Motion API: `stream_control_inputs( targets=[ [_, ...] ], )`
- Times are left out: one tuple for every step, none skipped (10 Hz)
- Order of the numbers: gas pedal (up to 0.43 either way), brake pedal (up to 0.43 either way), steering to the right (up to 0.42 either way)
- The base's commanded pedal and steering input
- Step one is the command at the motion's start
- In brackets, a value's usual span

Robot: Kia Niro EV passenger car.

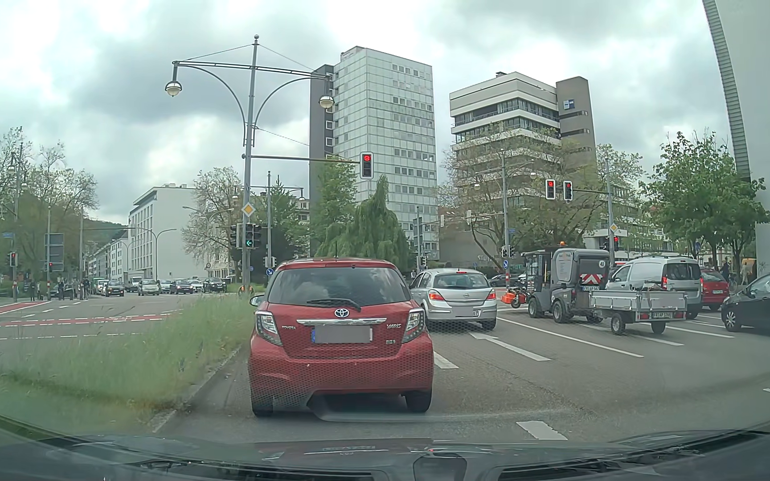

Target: Follow the waypoints while adhering to traffic rules and regulations

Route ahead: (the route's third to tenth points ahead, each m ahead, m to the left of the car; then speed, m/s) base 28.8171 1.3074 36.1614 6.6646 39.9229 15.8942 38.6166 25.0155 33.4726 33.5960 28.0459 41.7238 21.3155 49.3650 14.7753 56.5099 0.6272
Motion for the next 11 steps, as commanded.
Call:
stream_control_inputs(
  targets=[
    [0.177,0.000,-0.147],
    [0.189,0.000,-0.146],
    [0.189,0.000,-0.145],
    [0.189,0.000,-0.145],
    [0.189,0.000,-0.144],
    [0.189,0.000,-0.143],
    [0.189,0.000,-0.142],
    [0.189,0.000,-0.141],
    [0.197,0.000,-0.139],
    [0.220,0.000,-0.136],
    [0.220,0.000,-0.134]
  ],
)
